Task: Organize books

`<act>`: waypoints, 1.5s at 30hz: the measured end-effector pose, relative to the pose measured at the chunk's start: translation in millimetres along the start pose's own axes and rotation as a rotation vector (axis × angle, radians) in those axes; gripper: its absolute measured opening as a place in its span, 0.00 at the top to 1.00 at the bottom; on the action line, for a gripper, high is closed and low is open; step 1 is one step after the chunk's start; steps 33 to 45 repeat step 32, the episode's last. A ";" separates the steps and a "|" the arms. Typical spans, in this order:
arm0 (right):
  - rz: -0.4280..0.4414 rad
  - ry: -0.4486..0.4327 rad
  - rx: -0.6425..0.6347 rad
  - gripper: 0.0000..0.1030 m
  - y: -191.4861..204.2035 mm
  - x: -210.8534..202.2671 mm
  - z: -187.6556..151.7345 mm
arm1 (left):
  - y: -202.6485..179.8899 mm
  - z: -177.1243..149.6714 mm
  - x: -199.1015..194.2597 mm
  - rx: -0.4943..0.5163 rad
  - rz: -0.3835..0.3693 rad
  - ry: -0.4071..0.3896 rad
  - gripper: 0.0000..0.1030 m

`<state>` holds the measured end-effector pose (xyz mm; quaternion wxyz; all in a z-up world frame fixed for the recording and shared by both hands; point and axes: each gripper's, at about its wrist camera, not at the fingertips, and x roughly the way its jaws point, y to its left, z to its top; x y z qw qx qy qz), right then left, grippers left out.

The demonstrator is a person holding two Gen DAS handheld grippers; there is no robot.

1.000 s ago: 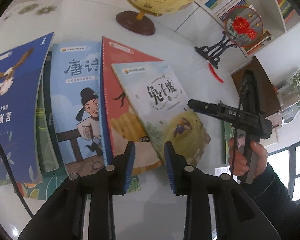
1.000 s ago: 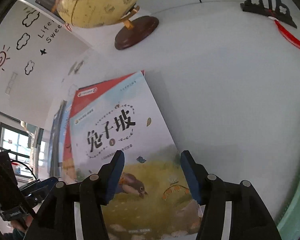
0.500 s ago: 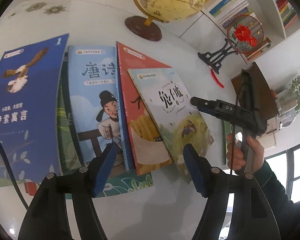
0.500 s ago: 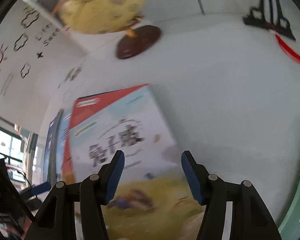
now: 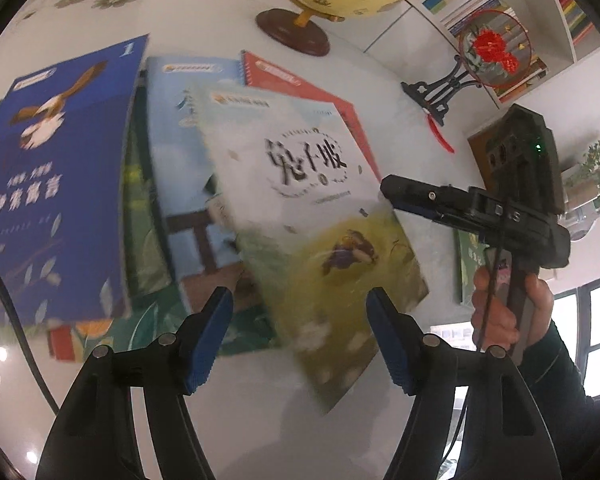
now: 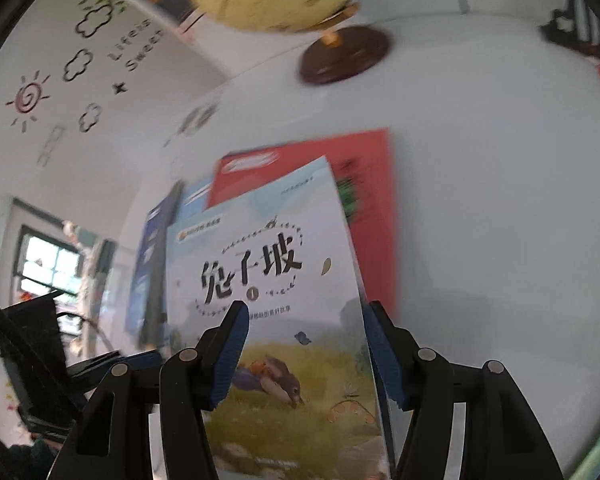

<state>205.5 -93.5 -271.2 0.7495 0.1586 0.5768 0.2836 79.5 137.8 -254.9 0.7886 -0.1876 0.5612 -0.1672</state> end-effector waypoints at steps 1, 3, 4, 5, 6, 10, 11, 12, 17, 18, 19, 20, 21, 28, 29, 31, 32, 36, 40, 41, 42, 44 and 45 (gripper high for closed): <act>0.032 0.015 0.000 0.43 5.1 6.0 -2.6 | 1.1 -1.6 -0.4 -0.002 0.003 0.000 0.34; 0.069 0.052 -0.016 0.43 16.2 19.3 -9.2 | 4.4 -4.5 -1.5 -0.007 0.024 -0.009 0.34; 0.056 0.061 -0.035 0.43 20.9 23.8 -13.6 | 6.8 -4.9 -0.8 -0.014 0.030 -0.012 0.35; 0.041 0.056 -0.048 0.43 23.3 25.9 -16.1 | 8.4 -5.1 -0.7 -0.018 0.026 -0.017 0.36; 0.036 0.043 -0.052 0.43 24.2 24.5 -19.0 | 9.0 -4.7 -0.7 -0.024 0.024 -0.028 0.36; 0.032 0.007 -0.037 0.42 25.5 24.8 -26.8 | 1.7 -2.6 6.4 -0.013 0.048 -0.039 0.42; 0.020 -0.002 -0.050 0.41 28.4 25.0 -28.9 | -0.3 -2.9 7.2 -0.006 0.059 -0.050 0.42; 0.004 -0.007 -0.070 0.42 31.3 25.1 -30.4 | -1.3 -3.1 7.6 0.000 0.069 -0.058 0.45; 0.088 -0.053 -0.048 0.58 29.3 9.7 -34.7 | 0.4 -1.1 -8.0 -0.016 0.024 -0.097 0.73; 0.148 -0.073 -0.022 0.58 25.8 1.2 -34.1 | 0.5 -0.8 -10.9 -0.018 0.002 -0.102 0.73; 0.207 -0.086 -0.002 0.59 23.2 -5.0 -33.7 | -1.0 0.6 -14.7 -0.022 -0.036 -0.113 0.73; 0.278 -0.090 0.015 0.59 21.6 -9.4 -33.1 | -2.3 1.3 -15.7 -0.021 -0.049 -0.118 0.73; 0.308 -0.086 0.018 0.59 25.4 -7.9 -33.0 | -3.0 1.9 -15.5 -0.022 -0.063 -0.122 0.73; 0.272 -0.010 0.062 0.61 16.4 26.0 -38.8 | -2.1 7.6 1.4 -0.046 -0.081 -0.113 0.73; 0.238 0.008 0.062 0.67 15.1 30.2 -39.8 | 0.2 8.1 1.6 -0.063 -0.090 -0.114 0.73; 0.206 0.001 0.030 0.68 17.6 25.3 -40.7 | -4.8 7.9 -4.7 -0.051 -0.086 -0.131 0.73; 0.205 -0.003 0.011 0.68 23.8 22.5 -41.5 | -9.5 8.9 -6.2 -0.037 -0.076 -0.137 0.73; 0.205 -0.003 0.011 0.68 23.8 22.5 -41.5 | -9.5 8.9 -6.2 -0.037 -0.076 -0.137 0.73; 0.205 -0.003 0.011 0.68 23.8 22.5 -41.5 | -9.5 8.9 -6.2 -0.037 -0.076 -0.137 0.73; 0.205 -0.003 0.011 0.68 23.8 22.5 -41.5 | -9.5 8.9 -6.2 -0.037 -0.076 -0.137 0.73; 0.205 -0.003 0.011 0.68 23.8 22.5 -41.5 | -9.5 8.9 -6.2 -0.037 -0.076 -0.137 0.73; 0.205 -0.003 0.011 0.68 23.8 22.5 -41.5 | -9.5 8.9 -6.2 -0.037 -0.076 -0.137 0.73; 0.205 -0.003 0.011 0.68 23.8 22.5 -41.5 | -9.5 8.9 -6.2 -0.037 -0.076 -0.137 0.73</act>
